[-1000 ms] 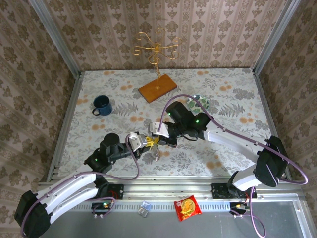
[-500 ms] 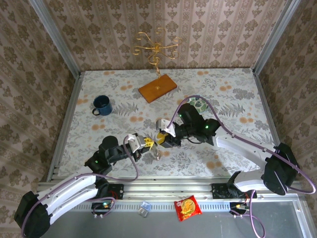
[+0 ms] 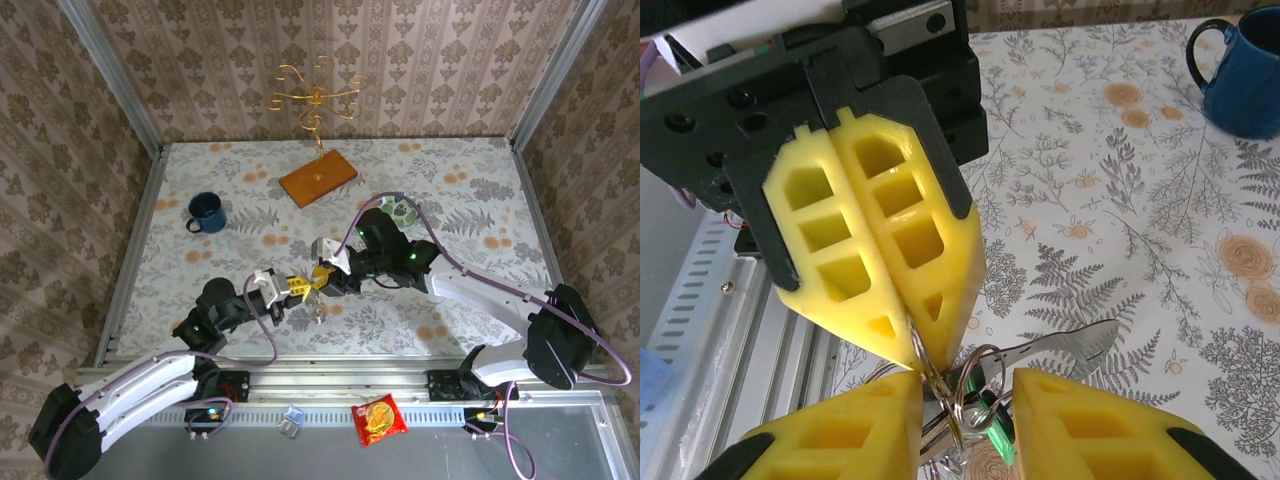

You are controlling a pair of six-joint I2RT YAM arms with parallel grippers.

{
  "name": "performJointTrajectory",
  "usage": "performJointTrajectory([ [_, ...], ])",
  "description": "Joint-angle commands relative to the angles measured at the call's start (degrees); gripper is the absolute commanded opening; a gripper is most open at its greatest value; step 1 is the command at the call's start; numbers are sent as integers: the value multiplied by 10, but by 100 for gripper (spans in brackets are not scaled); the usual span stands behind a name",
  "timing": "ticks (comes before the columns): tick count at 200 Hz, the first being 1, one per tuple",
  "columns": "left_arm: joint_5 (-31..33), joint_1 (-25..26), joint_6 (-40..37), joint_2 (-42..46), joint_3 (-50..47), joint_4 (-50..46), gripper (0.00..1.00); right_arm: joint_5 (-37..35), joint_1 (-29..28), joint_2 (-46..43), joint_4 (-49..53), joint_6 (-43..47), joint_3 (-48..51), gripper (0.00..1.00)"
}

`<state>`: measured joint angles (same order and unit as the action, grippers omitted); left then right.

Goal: Put the keys on the keyring

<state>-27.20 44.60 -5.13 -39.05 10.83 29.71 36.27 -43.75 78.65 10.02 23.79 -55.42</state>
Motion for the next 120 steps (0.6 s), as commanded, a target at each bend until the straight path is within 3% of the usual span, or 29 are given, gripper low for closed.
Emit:
performJointTrajectory([
  [1, -15, 2, 14, -1, -5, 48, 0, 21, -4, 7, -3, 5, -6, 29],
  [22, -15, 3, 14, -4, -5, 51, 0, 32, -3, 24, -6, 5, -7, 25],
  [63, 3, 3, 11, -3, -5, 39, 0, 46, -4, 20, -14, 12, -11, 2],
  [67, 7, 3, 9, -2, -3, 30, 3, 45, -3, 20, -9, 15, -13, 0],
  [81, 17, 3, -6, 3, 10, -14, 17, 31, -5, 22, 23, 34, -26, 0],
  [120, 17, 8, -62, -5, 56, -131, 16, -41, -43, 44, 149, 120, -86, 0],
])
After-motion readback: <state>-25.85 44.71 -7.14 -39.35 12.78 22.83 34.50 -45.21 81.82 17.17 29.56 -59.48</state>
